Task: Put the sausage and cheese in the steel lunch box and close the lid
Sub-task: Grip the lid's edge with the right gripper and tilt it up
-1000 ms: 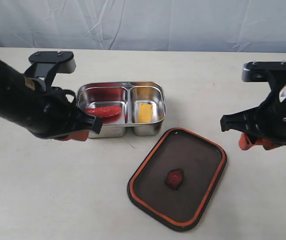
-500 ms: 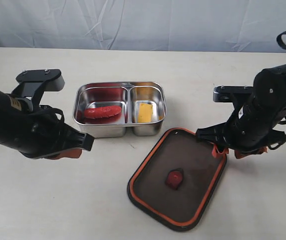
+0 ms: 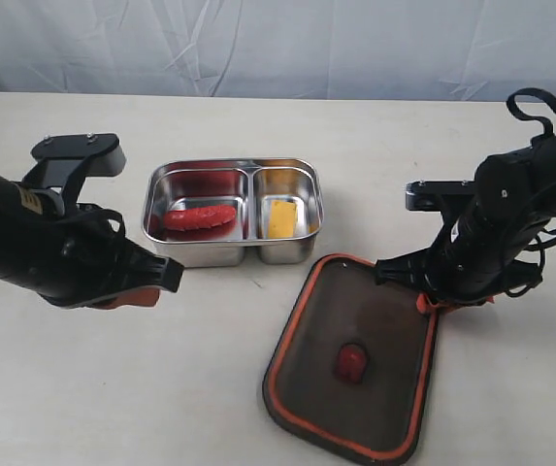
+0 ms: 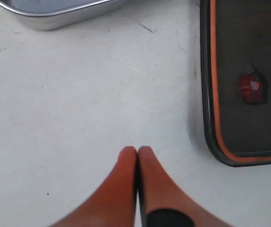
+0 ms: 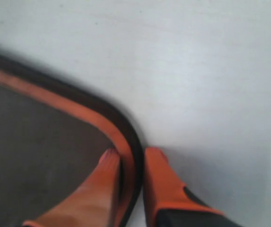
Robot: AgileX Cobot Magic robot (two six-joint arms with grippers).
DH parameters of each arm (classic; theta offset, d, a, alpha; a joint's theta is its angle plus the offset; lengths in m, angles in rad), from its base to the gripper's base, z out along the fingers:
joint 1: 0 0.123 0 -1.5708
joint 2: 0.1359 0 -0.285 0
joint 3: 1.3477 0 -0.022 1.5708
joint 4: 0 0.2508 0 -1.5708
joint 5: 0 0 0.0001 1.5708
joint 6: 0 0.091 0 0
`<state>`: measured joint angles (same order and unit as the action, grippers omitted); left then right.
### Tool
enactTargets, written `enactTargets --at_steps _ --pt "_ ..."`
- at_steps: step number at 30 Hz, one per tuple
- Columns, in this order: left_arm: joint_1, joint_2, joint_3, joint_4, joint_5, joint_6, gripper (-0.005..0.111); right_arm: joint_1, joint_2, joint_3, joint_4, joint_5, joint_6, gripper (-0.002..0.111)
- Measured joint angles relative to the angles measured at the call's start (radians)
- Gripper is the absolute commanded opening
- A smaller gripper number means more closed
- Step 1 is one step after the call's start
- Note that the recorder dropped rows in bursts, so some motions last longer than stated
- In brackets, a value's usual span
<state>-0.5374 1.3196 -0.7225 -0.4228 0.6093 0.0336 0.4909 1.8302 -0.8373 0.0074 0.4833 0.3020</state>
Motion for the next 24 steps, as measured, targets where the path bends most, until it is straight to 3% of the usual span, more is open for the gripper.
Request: enactTargets --at_steps 12,24 --pt "0.0 0.0 0.002 -0.007 0.103 0.0 0.0 0.0 -0.002 -0.004 -0.035 0.098 -0.001 -0.001" --pt "0.0 0.0 0.002 -0.165 -0.028 0.073 0.001 0.0 -0.086 0.002 -0.039 0.162 -0.004 -0.001"
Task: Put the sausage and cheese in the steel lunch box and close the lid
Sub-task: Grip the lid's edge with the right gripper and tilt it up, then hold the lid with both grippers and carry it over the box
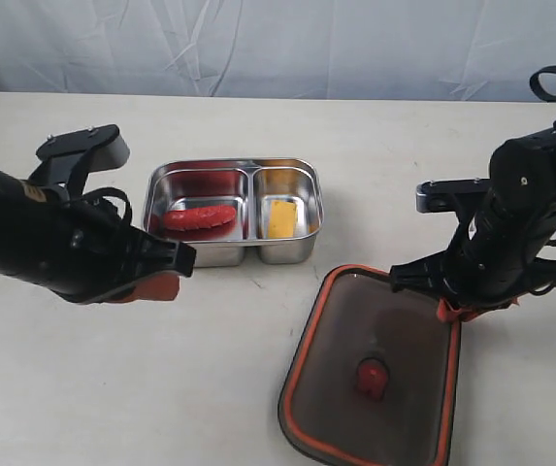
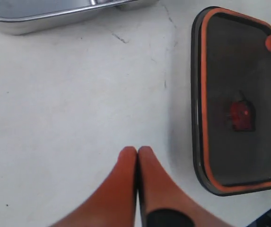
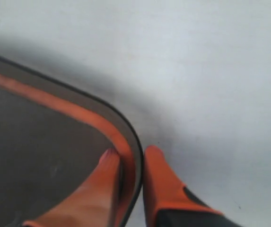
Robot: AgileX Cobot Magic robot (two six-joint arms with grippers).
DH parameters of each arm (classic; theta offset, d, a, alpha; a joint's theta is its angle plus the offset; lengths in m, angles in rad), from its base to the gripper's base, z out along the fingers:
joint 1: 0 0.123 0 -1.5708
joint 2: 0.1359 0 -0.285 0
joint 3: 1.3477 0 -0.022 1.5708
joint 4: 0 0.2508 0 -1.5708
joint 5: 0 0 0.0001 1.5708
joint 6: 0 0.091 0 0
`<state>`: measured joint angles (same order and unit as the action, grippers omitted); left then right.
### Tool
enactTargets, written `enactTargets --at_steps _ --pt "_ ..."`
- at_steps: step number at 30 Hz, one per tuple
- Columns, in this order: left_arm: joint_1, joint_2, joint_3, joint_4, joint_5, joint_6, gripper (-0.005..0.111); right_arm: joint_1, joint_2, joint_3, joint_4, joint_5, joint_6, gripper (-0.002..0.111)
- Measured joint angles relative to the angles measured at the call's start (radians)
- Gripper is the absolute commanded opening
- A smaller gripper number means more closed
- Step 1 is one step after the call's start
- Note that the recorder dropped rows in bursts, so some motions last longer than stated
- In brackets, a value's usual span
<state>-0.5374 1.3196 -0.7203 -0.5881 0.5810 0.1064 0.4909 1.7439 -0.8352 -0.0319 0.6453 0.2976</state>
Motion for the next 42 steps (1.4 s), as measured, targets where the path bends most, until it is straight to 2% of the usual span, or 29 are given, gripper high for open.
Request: enactTargets --at_steps 5,8,12,15,23,26,33,42 --pt "0.0 0.0 0.0 -0.082 0.015 0.064 0.003 0.0 -0.005 0.0 -0.002 0.009 -0.003 -0.001" --pt "0.0 0.0 0.0 -0.142 0.036 0.114 0.017 0.0 -0.013 0.0 -0.002 0.015 -0.006 -0.001" --pt "0.0 0.0 0.0 -0.251 0.044 0.19 0.044 0.0 -0.039 0.0 -0.002 0.017 -0.02 -0.001" --pt "0.0 0.0 0.0 -0.295 0.044 0.205 0.053 0.0 -0.066 0.0 0.01 0.017 -0.048 -0.001" --pt "0.0 0.0 0.0 -0.311 0.093 0.23 0.053 0.0 -0.139 0.0 0.032 0.02 -0.093 -0.001" --pt "0.0 0.0 0.0 -0.336 0.09 0.237 0.053 0.0 -0.166 0.0 0.094 0.02 -0.156 -0.001" --pt "0.0 0.0 0.0 -0.548 0.104 0.395 0.053 0.0 -0.207 0.0 0.327 -0.01 -0.325 -0.001" --pt "0.0 0.0 0.0 -0.571 0.114 0.448 0.053 0.0 -0.207 0.0 0.491 -0.016 -0.462 -0.001"
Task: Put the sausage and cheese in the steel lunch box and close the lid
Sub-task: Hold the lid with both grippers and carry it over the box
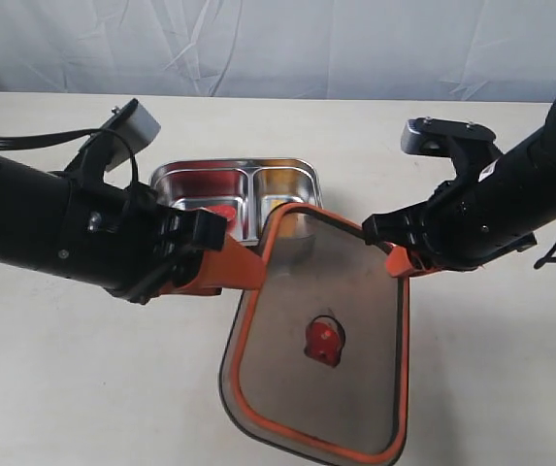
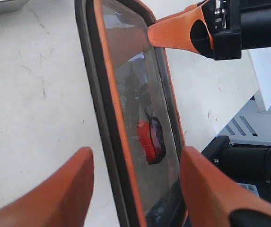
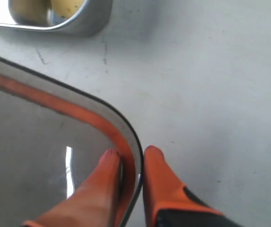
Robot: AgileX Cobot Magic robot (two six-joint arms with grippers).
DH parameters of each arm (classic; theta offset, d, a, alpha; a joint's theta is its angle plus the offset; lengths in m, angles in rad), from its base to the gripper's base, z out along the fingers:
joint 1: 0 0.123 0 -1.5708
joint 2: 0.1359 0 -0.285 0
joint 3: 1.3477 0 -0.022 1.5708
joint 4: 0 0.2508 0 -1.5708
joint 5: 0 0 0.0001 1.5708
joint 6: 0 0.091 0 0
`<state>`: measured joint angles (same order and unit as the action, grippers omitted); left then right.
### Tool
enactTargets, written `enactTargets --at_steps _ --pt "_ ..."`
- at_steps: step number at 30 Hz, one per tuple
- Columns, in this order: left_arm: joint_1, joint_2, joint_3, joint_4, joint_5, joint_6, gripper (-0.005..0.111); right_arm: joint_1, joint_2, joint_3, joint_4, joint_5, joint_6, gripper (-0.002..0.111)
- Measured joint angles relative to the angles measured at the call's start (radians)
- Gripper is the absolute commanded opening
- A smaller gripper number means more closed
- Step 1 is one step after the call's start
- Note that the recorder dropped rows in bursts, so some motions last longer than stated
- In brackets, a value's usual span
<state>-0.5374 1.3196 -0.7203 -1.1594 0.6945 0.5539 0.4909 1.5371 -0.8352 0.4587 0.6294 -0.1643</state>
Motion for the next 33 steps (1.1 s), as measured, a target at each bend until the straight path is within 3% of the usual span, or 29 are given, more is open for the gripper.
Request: enactTargets --at_steps 15,17,19,20,21,33 --pt "0.0 0.0 0.0 0.016 -0.036 0.003 0.052 0.0 0.0 0.0 0.242 0.002 -0.21 -0.001" --pt "0.0 0.0 0.0 0.016 -0.036 0.003 0.045 0.0 0.0 0.0 0.317 0.008 -0.274 -0.001" --pt "0.0 0.0 0.0 0.016 -0.036 0.003 0.026 0.0 0.0 0.0 0.384 0.01 -0.333 -0.001" --pt "0.0 0.0 0.0 0.016 -0.036 0.003 0.007 0.0 0.0 0.0 0.398 0.01 -0.347 -0.001" --pt "0.0 0.0 0.0 0.016 -0.036 0.003 0.001 0.0 0.0 0.0 0.426 0.01 -0.374 -0.001" --pt "0.0 0.0 0.0 0.014 -0.054 0.003 0.0 0.0 0.0 0.0 0.446 0.01 -0.405 -0.001"
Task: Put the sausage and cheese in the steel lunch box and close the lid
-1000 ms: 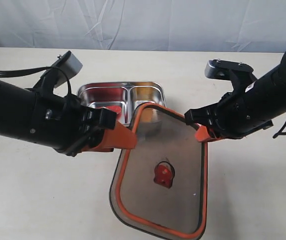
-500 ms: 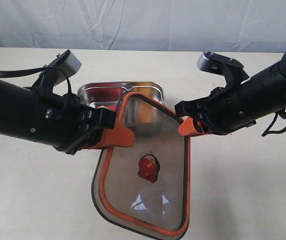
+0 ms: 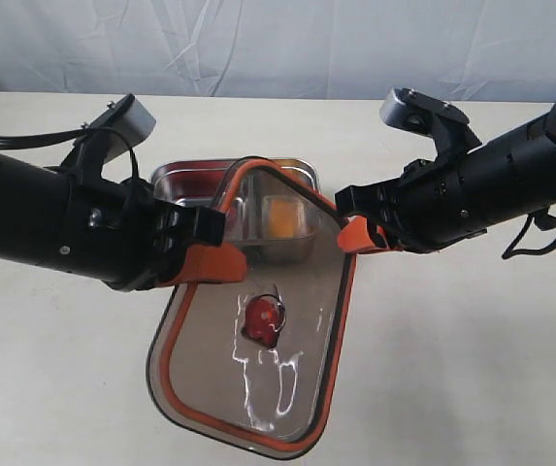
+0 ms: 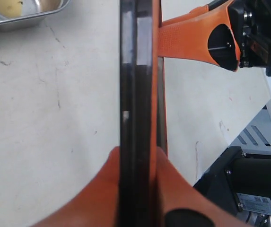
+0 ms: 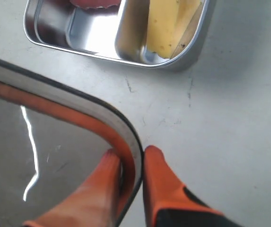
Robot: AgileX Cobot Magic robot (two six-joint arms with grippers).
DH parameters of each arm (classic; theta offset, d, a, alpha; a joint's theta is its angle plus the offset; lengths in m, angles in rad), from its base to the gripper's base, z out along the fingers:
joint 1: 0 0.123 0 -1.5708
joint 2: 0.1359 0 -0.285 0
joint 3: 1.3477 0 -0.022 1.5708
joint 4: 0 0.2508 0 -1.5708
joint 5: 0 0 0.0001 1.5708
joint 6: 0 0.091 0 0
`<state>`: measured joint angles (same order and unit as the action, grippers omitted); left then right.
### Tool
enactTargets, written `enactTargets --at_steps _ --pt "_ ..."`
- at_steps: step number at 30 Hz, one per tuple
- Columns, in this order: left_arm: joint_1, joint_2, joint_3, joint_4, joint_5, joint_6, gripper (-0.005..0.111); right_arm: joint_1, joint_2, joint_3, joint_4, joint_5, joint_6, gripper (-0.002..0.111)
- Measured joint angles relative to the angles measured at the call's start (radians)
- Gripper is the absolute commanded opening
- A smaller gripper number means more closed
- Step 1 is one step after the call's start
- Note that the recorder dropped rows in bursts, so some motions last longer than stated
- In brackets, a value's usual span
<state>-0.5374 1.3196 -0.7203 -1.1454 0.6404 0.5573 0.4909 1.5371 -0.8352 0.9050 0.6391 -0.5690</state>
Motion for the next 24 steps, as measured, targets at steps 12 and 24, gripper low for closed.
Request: enactTargets --at_steps 12,24 --pt "0.0 0.0 0.0 0.004 -0.006 0.002 0.0 0.0 0.0 0.0 0.043 0.019 0.002 0.04" --pt "0.0 0.0 -0.046 0.174 -0.014 0.004 0.0 0.0 -0.137 0.001 -0.146 -0.143 0.144 0.04"
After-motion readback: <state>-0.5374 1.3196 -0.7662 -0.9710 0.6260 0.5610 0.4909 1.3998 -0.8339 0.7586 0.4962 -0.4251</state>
